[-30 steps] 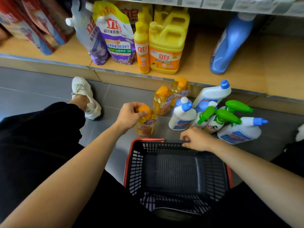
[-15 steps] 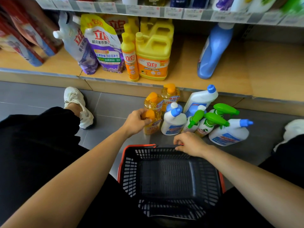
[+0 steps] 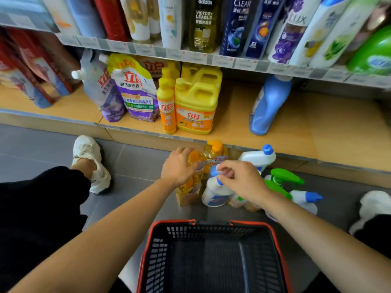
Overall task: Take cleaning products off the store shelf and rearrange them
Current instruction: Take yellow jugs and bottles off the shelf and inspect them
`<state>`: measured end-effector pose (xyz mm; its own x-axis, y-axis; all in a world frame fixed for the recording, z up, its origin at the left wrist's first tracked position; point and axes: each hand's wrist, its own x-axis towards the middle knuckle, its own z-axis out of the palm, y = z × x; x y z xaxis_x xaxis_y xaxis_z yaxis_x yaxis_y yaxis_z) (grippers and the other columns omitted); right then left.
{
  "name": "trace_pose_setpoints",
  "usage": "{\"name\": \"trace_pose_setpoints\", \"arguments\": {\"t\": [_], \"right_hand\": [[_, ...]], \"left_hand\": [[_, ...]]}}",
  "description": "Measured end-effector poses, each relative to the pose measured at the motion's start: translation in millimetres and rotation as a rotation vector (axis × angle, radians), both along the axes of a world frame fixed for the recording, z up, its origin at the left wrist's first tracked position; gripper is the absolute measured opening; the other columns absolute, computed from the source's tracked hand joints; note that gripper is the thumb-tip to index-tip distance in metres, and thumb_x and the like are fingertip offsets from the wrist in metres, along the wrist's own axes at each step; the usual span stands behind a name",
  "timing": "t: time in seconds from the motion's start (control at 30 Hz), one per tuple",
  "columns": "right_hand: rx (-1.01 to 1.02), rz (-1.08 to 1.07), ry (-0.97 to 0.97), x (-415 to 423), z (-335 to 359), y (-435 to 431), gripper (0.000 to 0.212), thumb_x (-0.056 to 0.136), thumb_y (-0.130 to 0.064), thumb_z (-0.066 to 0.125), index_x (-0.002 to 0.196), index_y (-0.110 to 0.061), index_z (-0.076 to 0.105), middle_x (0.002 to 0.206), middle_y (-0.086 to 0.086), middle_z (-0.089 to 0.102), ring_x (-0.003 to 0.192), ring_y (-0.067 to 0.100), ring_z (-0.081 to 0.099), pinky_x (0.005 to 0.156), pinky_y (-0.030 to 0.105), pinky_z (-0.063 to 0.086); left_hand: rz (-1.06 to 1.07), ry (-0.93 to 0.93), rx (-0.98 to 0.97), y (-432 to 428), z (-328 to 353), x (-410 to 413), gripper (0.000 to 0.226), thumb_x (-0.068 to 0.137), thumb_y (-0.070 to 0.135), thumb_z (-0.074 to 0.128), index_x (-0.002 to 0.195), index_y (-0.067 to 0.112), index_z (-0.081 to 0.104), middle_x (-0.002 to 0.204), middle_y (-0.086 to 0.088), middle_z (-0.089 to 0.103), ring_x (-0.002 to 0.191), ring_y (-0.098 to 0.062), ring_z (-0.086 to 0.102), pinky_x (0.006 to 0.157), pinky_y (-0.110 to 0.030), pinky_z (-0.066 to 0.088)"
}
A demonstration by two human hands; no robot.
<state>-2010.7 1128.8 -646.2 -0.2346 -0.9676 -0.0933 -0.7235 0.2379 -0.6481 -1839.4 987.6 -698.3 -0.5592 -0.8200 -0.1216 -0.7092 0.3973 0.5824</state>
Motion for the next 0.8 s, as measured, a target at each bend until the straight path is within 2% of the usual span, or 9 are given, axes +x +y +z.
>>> {"name": "trace_pose_setpoints", "arguments": {"t": [0.07,0.13,0.27,0.37,0.5,0.6,0.7,0.8], "right_hand": [[-0.060,-0.063,-0.054,-10.0,19.5,-33.6,0.020,0.085,-0.025,0.076,0.104,-0.025,0.072,0.085,-0.013,0.067,0.075,0.006,0.063,0.077,0.033,0.056],[-0.118,-0.102,-0.067,-18.3,35.6,-71.9,0.033,0.085,-0.025,0.076,0.117,-0.022,0.068,0.099,-0.007,0.066,0.080,0.009,0.062,0.078,0.032,0.054],[-0.218,-0.081,0.140,-30.6,53.0,-140.7,0.065,0.086,-0.030,0.075,0.143,-0.014,0.048,0.140,0.008,0.051,0.121,0.025,0.052,0.101,0.039,0.046],[-0.219,-0.024,0.294,-32.2,56.3,-177.9,0.078,0.088,-0.036,0.073,0.152,-0.015,0.035,0.154,0.007,0.039,0.137,0.029,0.038,0.109,0.041,0.036],[-0.162,0.031,0.470,-29.7,54.4,-207.8,0.079,0.089,-0.046,0.069,0.153,-0.017,0.033,0.152,0.006,0.041,0.140,0.030,0.034,0.111,0.044,0.032],[-0.122,0.012,0.553,-37.7,61.2,-219.6,0.055,0.095,-0.047,0.060,0.141,-0.019,0.049,0.138,0.010,0.054,0.130,0.033,0.046,0.105,0.044,0.037],[-0.020,0.001,0.435,-44.6,72.5,-224.3,0.040,0.100,-0.042,0.055,0.127,-0.013,0.060,0.126,0.015,0.063,0.118,0.037,0.057,0.093,0.042,0.046],[0.030,0.011,0.348,-44.8,79.9,-215.9,0.036,0.100,-0.038,0.057,0.120,-0.009,0.063,0.123,0.017,0.064,0.117,0.037,0.057,0.094,0.042,0.047]], "left_hand": [[-0.010,-0.017,0.075,0.8,-13.0,-9.7,0.060,0.096,0.054,0.057,0.148,0.028,0.043,0.143,-0.005,0.050,0.132,-0.029,0.046,0.103,-0.044,0.045],[0.011,0.012,0.097,3.4,-27.6,-11.7,0.060,0.095,0.056,0.056,0.148,0.035,0.038,0.141,-0.005,0.050,0.128,-0.030,0.047,0.100,-0.046,0.047],[0.053,0.075,0.031,2.1,-45.4,-8.1,0.060,0.091,0.056,0.055,0.146,0.047,0.034,0.135,0.000,0.055,0.123,-0.027,0.050,0.095,-0.042,0.048],[0.054,0.088,0.002,1.7,-52.0,-6.8,0.062,0.089,0.057,0.053,0.147,0.048,0.031,0.136,0.002,0.055,0.123,-0.025,0.049,0.096,-0.041,0.047],[0.062,0.093,-0.016,0.2,-56.4,-7.6,0.063,0.089,0.055,0.054,0.147,0.048,0.031,0.134,0.003,0.055,0.119,-0.022,0.049,0.091,-0.039,0.047],[0.060,0.099,-0.021,-0.1,-58.7,-7.2,0.062,0.090,0.054,0.055,0.146,0.049,0.029,0.132,0.005,0.054,0.118,-0.020,0.048,0.090,-0.038,0.048],[0.050,0.086,-0.014,-0.4,-57.4,-6.7,0.065,0.088,0.056,0.054,0.147,0.049,0.028,0.132,0.006,0.054,0.119,-0.020,0.048,0.092,-0.038,0.047],[0.038,0.074,0.001,-0.4,-53.7,-5.7,0.066,0.088,0.057,0.053,0.148,0.048,0.027,0.133,0.006,0.053,0.122,-0.019,0.047,0.094,-0.039,0.047]]}}
